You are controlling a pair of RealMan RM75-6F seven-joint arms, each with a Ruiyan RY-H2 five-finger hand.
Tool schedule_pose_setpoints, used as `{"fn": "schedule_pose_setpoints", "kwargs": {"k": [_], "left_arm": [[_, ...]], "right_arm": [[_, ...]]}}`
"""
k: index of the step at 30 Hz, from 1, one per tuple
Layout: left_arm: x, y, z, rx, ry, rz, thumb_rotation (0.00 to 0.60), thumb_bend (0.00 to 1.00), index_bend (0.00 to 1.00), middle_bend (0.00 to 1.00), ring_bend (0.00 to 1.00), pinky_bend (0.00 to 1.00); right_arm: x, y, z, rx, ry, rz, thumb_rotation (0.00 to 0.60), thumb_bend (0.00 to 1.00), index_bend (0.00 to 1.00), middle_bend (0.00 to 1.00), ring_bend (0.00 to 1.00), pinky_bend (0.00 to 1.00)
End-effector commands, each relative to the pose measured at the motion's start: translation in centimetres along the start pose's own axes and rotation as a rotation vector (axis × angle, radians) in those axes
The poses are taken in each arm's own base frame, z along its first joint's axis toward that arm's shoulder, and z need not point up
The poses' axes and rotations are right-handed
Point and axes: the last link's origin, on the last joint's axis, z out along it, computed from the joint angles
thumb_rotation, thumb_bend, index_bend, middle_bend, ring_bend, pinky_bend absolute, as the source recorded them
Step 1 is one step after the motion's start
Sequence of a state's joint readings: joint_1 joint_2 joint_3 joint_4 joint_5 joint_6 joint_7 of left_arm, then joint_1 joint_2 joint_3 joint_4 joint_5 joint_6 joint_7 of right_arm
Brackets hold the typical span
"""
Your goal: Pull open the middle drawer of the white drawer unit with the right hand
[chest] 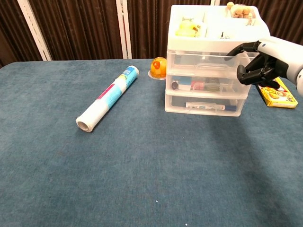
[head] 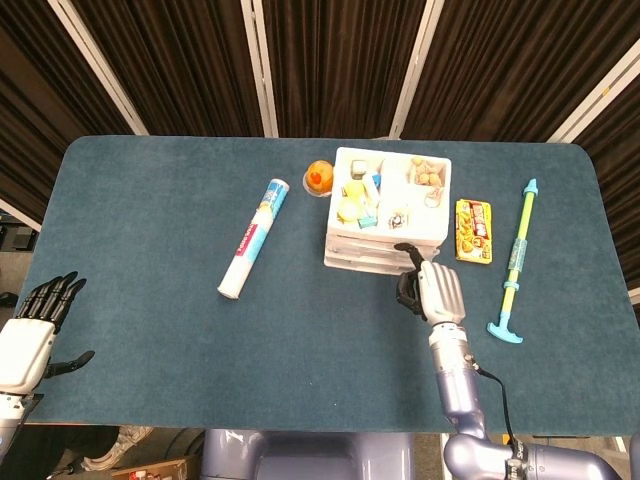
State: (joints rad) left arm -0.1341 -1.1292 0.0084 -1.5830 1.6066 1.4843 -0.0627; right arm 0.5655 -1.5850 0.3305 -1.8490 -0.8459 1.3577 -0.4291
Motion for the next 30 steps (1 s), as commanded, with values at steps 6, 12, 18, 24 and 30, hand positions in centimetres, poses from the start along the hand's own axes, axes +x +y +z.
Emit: {"fn": "schedule_pose_setpoints", "kwargs": {"k": [6, 12, 18, 24, 30], "left_arm": [[0.0, 0.0, 0.0, 0.002, -0.004, -0.002, 0.6, 0.03, 0.0, 0.0, 0.0, 0.08], [0.0, 0.0, 0.0, 0.002, -0.005, -0.003, 0.6, 0.03, 0.0, 0.0, 0.0, 0.08], [0.0, 0.0, 0.0, 0.001, -0.008, -0.005, 0.6, 0.03, 0.0, 0.0, 0.0, 0.08], [0.0, 0.0, 0.0, 0.001, -0.007, -0.004, 0.6, 0.03, 0.0, 0.0, 0.0, 0.08], [-0.1, 0.0, 0.0, 0.005, -0.012, -0.003, 0.6, 0.03, 0.0, 0.0, 0.0, 0.08]], "right_arm": [[0.4, -1.0, 0.4, 0.024, 0.038, -0.033, 0.6, 0.71, 0.56, 0.88, 0.84, 0.89], [0.3, -1.5, 0.0, 0.038, 0.029, -0.042, 0.6, 0.71, 0.57, 0.88, 0.84, 0.89], [0.0, -0.9, -1.0, 0.02, -0.001, -0.054, 0.6, 0.71, 0.57, 0.88, 0.84, 0.89], [0.3, 0.4, -1.4, -0.018, -0.012, -0.037, 0.6, 0.71, 0.56, 0.88, 0.84, 0.89], [0.4, 0.7, -2.9, -0.003, -0.029, -0.006, 0.6, 0.71, 0.56, 0.88, 0.84, 0.89]]}}
